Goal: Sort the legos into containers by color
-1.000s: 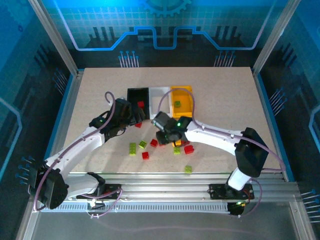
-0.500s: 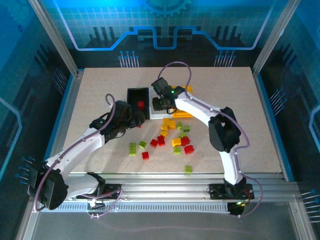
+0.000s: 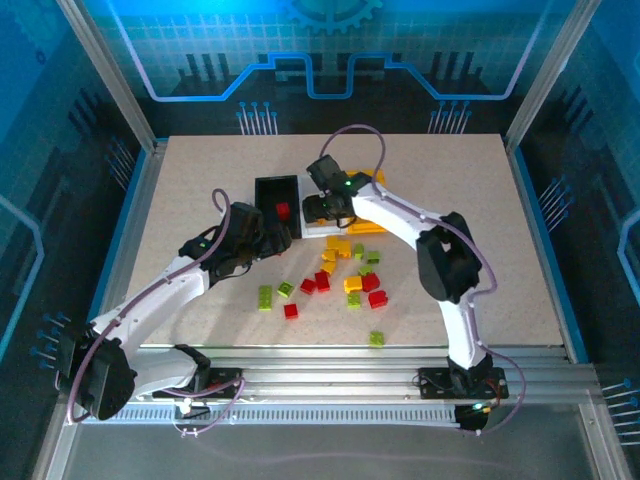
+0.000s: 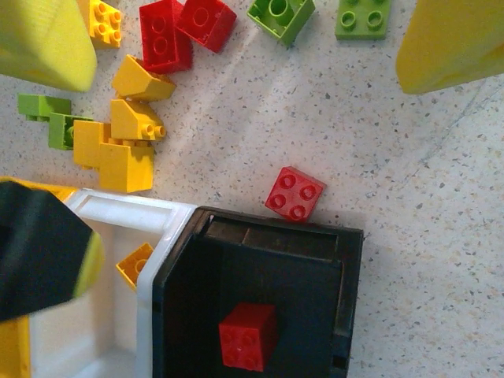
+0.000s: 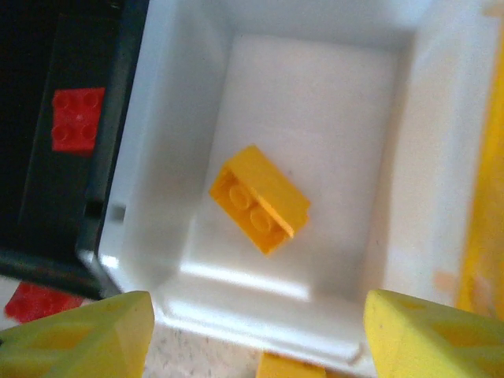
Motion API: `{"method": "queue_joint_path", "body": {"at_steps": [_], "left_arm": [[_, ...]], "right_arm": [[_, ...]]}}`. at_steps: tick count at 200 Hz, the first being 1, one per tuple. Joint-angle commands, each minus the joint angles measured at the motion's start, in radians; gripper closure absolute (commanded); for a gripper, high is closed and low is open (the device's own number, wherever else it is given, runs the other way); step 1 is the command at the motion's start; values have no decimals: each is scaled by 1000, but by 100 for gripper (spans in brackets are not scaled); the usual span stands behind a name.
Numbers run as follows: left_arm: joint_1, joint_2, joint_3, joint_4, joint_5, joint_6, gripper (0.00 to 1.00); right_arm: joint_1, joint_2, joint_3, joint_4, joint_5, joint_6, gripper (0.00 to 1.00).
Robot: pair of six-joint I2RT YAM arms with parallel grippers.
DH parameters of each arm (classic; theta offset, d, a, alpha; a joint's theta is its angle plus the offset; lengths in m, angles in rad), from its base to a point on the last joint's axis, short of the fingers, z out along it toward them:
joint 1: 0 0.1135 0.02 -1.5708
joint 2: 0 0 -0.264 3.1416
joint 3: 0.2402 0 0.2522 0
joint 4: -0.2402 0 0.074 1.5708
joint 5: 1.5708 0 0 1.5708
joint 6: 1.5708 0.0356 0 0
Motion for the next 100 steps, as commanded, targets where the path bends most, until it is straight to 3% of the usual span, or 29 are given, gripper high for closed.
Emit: {"method": "queue_joint_path", "body": {"at_steps": [1, 54, 100], "left_arm": [[1, -17, -27, 3, 39, 4, 1], [1, 10, -47, 19, 63, -6, 1], [1, 47, -39, 31, 78, -10, 1]], "right_arm": [[-6, -200, -148, 27, 5, 40, 28], [-75, -462, -587, 38, 5, 115, 35], [-124, -382, -597, 43, -58, 89, 32]]}}
